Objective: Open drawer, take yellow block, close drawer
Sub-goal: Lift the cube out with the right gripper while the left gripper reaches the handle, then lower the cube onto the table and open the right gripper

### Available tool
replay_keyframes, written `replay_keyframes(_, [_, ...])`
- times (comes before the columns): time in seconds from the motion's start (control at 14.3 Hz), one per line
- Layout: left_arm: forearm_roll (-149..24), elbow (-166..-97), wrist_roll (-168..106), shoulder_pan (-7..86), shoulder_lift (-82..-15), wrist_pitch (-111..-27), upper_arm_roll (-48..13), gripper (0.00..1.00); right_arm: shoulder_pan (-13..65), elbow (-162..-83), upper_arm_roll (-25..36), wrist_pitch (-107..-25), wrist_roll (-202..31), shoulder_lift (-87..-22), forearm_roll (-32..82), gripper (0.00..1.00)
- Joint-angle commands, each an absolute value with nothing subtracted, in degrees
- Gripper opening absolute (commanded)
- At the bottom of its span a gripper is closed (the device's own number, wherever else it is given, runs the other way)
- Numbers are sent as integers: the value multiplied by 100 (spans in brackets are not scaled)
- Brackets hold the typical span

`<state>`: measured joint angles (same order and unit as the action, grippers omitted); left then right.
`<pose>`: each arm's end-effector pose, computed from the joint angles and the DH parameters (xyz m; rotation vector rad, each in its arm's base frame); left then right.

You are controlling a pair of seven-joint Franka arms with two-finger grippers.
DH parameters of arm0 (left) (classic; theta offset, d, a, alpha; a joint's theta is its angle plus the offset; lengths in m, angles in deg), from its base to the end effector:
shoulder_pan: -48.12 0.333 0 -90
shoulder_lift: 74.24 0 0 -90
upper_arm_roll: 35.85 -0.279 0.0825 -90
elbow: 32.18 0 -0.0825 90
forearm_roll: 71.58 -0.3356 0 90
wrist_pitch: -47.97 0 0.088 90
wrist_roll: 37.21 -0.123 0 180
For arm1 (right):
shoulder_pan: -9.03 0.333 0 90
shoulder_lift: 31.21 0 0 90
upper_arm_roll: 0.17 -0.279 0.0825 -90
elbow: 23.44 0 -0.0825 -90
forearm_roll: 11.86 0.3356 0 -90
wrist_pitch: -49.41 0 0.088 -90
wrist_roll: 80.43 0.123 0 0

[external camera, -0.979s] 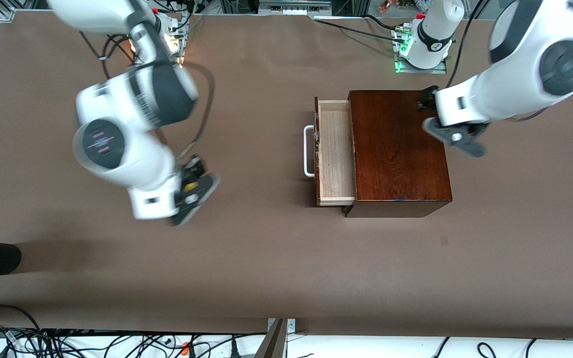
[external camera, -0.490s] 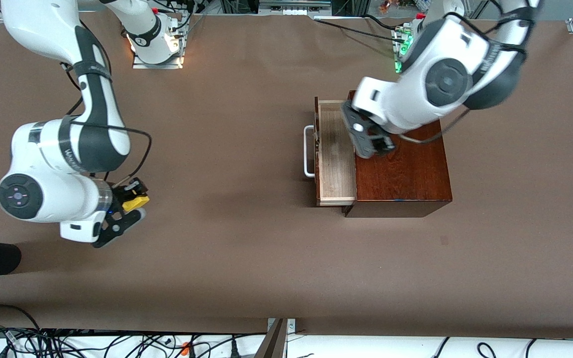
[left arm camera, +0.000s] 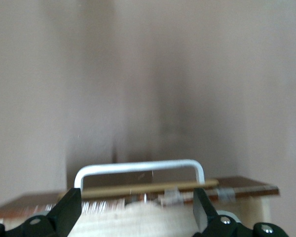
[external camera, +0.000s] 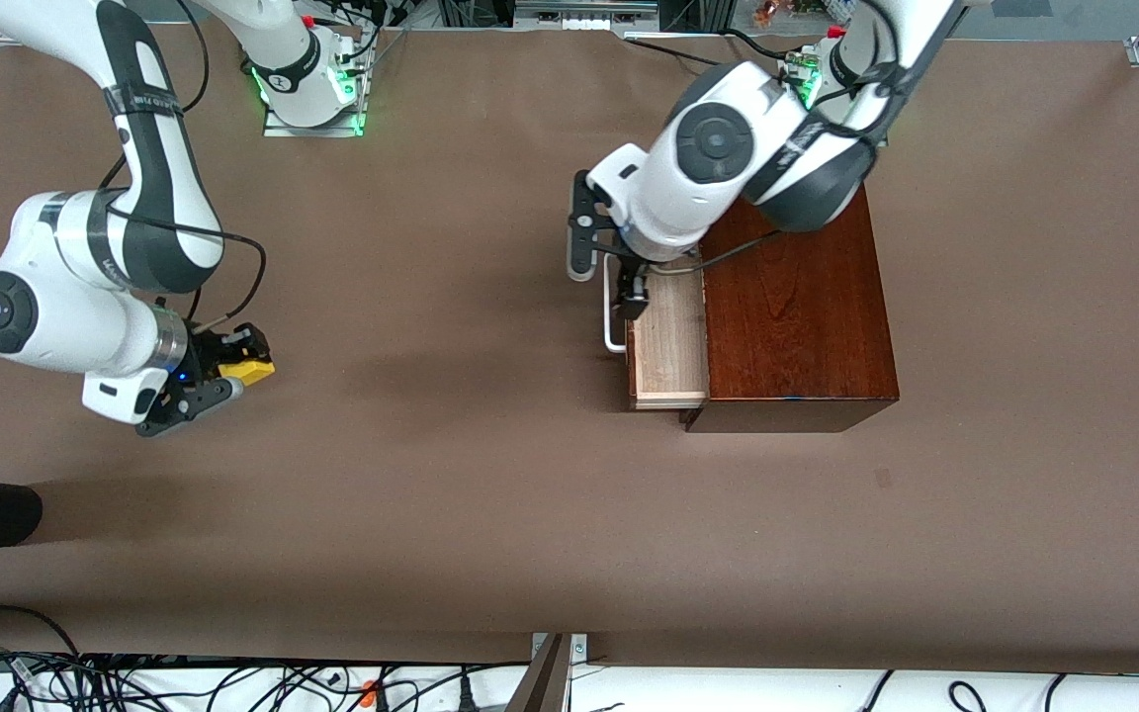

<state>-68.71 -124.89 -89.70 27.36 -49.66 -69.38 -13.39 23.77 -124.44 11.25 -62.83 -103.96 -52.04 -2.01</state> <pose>0.4626 -0.4047 0.3670 2.0344 -2.1226 0.0708 0.5696 0.0536 0.3254 -2.9658 -0.5979 0.2139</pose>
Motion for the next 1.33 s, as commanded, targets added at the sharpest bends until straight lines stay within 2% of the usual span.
replay_keyframes(0.0, [-7200, -12482, -9170, 2369, -4586, -7444, -1379, 100, 2424, -13469, 1090, -6905, -9881, -4624, -140, 0])
replay_keyframes(0.35, [-7834, -12500, -9038, 2237, -4216, -7595, -1379, 100, 2415, -14498, 643, -8013, -8696, -4483, -210, 0])
replay_keyframes(0.77, [-8160, -12693, -8871, 2245, -4154, -7447, -1379, 100, 2398, -14938, 466, -9084, -8254, -5018, -246, 0])
replay_keyframes(0.98, [-8168, -12676, -8898, 2315, -4181, -7130, -1414, 100, 2398, -14983, 466, -9262, -8271, -5151, -246, 11])
replay_keyframes(1.05, [-8168, -12676, -8915, 2324, -4189, -7043, -1432, 100, 2398, -14974, 475, -9262, -8271, -5151, -246, 43])
replay_keyframes(1.12, [-8168, -12658, -8924, 2359, -4198, -6911, -1432, 100, 2389, -14957, 475, -9262, -8263, -5151, -246, 99])
replay_keyframes(1.26, [-8168, -12649, -8933, 2429, -4251, -6709, -1432, 100, 2389, -14904, 475, -9254, -8333, -5081, -255, 100])
